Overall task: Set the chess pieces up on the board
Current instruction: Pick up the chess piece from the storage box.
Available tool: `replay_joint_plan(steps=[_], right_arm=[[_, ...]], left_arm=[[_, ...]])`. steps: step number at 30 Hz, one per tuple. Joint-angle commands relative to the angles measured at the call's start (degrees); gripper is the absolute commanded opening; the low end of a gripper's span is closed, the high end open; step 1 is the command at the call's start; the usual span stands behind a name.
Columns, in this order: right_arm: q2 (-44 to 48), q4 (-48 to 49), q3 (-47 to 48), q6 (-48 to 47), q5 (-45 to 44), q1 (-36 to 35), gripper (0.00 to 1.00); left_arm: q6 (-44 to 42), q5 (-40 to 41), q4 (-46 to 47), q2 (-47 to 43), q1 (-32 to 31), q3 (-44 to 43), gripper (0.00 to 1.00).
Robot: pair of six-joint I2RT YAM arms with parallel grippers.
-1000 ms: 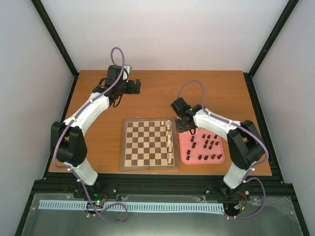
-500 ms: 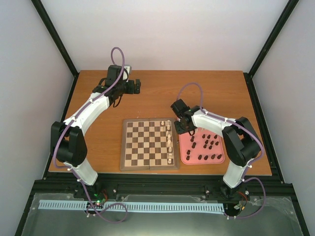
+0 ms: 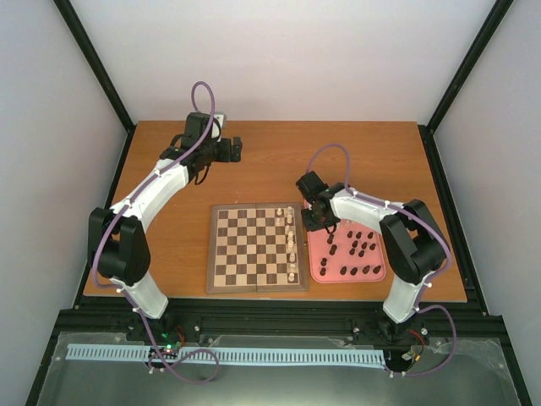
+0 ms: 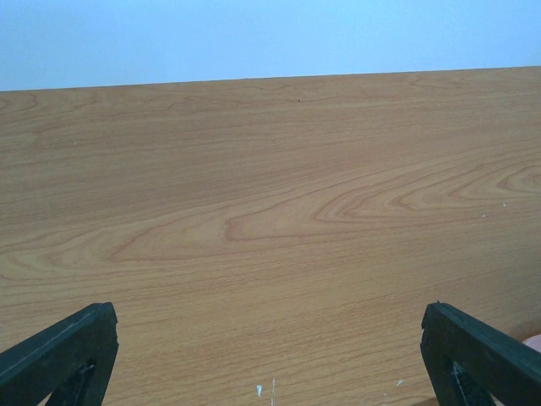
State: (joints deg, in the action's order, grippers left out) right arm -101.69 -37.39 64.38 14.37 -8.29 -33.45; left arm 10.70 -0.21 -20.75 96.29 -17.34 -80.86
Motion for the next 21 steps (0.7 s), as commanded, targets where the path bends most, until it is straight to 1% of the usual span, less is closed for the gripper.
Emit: replay_joint_plan(steps=[1,3,9,14,21], right_arm=[[-1.18,0.65,-0.77,-0.2,0.42,0.42,0.26],[-0.96,0.73,-1.2,-0.09,0.47,0.41,0.26],[-0.15,0.77,-1.55,0.19,-0.03,0.41,0.19],[0.53,0.6,-1.11,0.21,-0.41,0.46,0.11],[5.84,-2.37,1.68,0.47,-1.44,0.09,0.09]], left_arm=[[0.46,0.31,-0.36,0.71,0.42,-2.44,1.0],[0.48,0.25,-0.5,0.7,0.46,-2.49,1.0],[0.61,0.21,-0.48,0.71,0.39,-2.47,1.0],[0.59,0.2,-0.54,0.68,0.39,-2.52,1.0],[0.55,0.2,-0.6,0.39,0.44,-2.44,1.0]])
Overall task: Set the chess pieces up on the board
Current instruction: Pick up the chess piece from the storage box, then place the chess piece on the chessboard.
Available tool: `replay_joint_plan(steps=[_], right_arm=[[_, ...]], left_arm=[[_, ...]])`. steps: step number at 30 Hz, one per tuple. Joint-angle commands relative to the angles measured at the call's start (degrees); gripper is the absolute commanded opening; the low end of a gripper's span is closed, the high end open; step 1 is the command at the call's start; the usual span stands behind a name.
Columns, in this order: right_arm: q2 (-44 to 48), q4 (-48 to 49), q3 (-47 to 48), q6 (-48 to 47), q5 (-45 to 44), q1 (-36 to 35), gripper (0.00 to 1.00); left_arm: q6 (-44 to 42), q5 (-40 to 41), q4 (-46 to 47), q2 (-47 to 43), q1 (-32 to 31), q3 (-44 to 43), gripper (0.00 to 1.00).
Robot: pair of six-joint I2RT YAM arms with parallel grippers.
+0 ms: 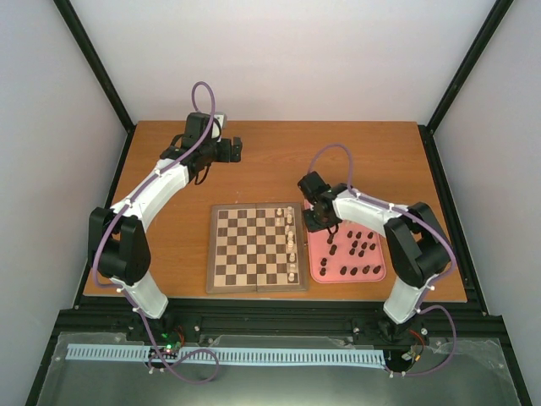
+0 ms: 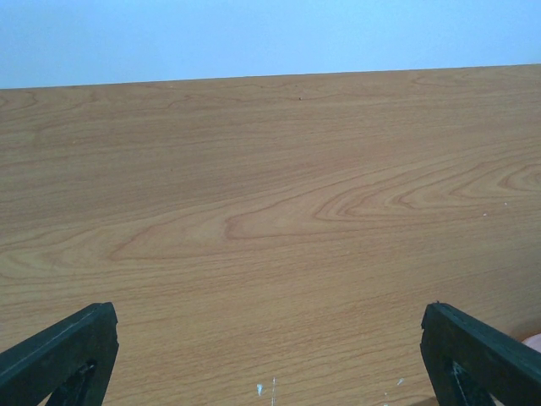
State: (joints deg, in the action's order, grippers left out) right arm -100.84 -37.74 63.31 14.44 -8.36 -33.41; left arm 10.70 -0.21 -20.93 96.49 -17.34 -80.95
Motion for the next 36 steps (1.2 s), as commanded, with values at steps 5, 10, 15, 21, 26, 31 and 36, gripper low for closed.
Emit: replay_joint_plan(steps=[5,10,15,21,26,31,36], right_arm=[[9.6,-6.38,7.65,0.22,-2.63,-4.2,0.09],[9.87,-7.44,12.02,-0.47,0.31,-10.22,0.09],[5.62,-7.13,13.86,-0.73,2.04,-13.35,0.09],[0.74,-6.91,15.91,-1.19,2.92,-16.07,0.09],[-2.52,-6.88,17.47,-1.51,3.92,-17.4,0.09],[-4.2,-6.92,17.42,-1.57,4.19,-17.65,0.09],[-5.82,-6.29,17.54,-1.6,3.84,-17.65,0.09]], left_arm=[[0.56,0.19,-0.43,0.36,0.45,-2.46,1.0],[0.64,0.0,-0.45,0.23,0.4,-2.43,1.0],[0.64,-0.04,-0.44,0.1,0.42,-2.45,1.0],[0.64,-0.05,-0.42,0.11,0.46,-2.39,1.0],[0.59,0.15,-0.37,0.29,0.41,-2.41,1.0],[0.64,0.1,-0.42,0.54,0.47,-2.5,1.0],[0.56,0.14,-0.42,0.7,0.46,-2.46,1.0]])
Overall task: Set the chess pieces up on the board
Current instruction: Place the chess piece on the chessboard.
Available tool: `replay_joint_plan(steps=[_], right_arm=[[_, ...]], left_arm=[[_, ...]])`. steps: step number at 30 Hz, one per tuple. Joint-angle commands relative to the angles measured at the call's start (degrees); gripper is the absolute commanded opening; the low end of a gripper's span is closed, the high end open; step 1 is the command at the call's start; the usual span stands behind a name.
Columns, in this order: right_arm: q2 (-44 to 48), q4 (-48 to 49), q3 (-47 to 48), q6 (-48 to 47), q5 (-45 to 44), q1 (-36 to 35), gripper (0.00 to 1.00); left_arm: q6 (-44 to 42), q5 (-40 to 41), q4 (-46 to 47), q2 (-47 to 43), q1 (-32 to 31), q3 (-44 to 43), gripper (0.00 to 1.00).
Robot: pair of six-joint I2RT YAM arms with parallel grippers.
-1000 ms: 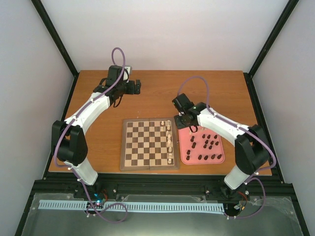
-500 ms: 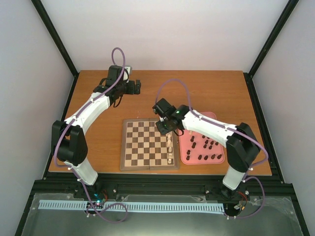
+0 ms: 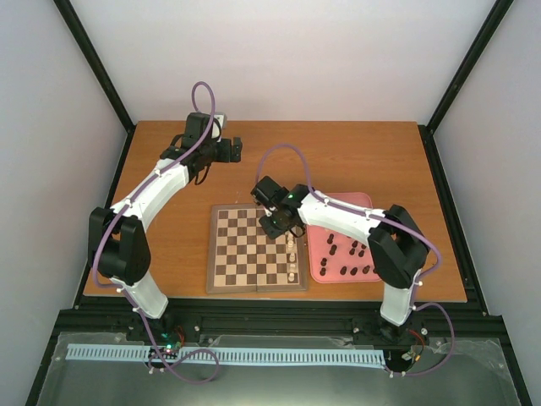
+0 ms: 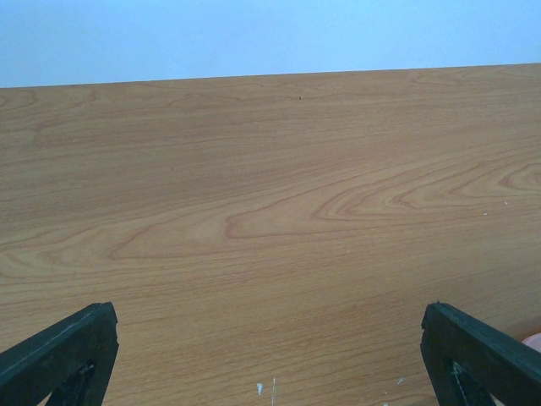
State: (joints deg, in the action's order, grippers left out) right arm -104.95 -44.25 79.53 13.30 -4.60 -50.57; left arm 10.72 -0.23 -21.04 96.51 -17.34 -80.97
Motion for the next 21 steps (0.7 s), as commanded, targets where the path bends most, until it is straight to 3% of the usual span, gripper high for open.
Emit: replay_joint_plan(steps=[1,21], right_arm=[[-2.09,0.29,1.42,-0.49,-0.15,-0.5,0.09],[-6.43,-0.52,3.18,-0.16,-4.67,0.48,0.1]], left_arm=[[0.51,0.11,-0.24,0.68,0.47,-2.52,1.0],[0.44,0.31,-0.39,1.16,0.44,-2.62,1.0]])
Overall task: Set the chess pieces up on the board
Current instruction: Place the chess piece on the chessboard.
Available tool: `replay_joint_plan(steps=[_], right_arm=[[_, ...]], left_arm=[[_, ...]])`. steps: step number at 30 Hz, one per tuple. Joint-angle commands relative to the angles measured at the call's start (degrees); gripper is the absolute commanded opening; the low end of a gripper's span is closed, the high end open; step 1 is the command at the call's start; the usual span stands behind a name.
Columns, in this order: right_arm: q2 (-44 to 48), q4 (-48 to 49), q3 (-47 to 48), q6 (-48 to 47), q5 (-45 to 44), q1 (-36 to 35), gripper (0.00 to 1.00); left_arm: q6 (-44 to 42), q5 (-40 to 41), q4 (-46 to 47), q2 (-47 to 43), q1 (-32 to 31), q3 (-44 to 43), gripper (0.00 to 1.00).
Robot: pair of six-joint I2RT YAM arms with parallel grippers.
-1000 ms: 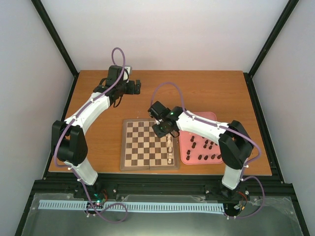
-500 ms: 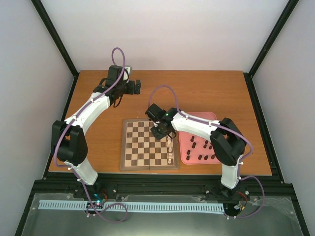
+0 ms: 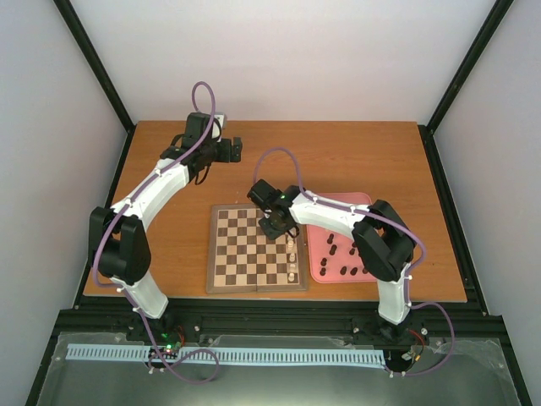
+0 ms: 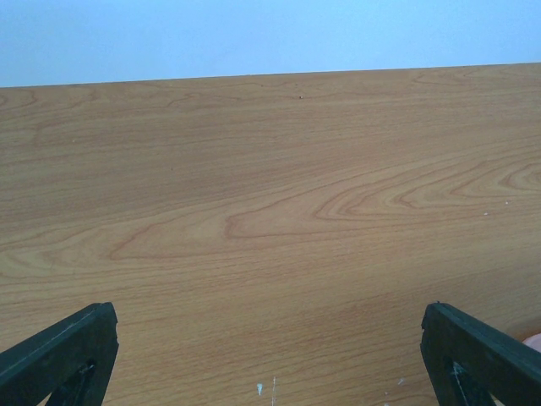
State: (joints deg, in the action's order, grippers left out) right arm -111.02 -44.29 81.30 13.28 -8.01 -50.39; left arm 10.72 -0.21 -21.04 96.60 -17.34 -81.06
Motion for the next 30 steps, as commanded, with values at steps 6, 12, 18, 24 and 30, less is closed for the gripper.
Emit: replay_joint_plan(steps=[6,12,18,24,30], right_arm=[[0.17,-0.44,0.55,0.06,-1.48,0.63,0.1],[0.02,-0.53,0.11,0.08,-1.39,1.25,0.1],[0.4,-0.53,-0.64,0.16,-1.22,1.66,0.1],[0.43,-0.75,-0.91,0.01,-0.96,1.72,0.1],[0.35,-1.1,-0.99,-0.01,-1.04,1.74,0.1]], left_arm=[[0.42,0.21,-0.4,1.16,0.5,-2.6,1.0],[0.44,0.28,-0.47,1.16,0.42,-2.66,1.0],[0.54,0.21,-0.44,1.4,0.38,-2.71,1.0],[0.53,0.25,-0.49,1.61,0.45,-2.92,1.0],[0.53,0.3,-0.54,1.56,0.46,-2.91,1.0]])
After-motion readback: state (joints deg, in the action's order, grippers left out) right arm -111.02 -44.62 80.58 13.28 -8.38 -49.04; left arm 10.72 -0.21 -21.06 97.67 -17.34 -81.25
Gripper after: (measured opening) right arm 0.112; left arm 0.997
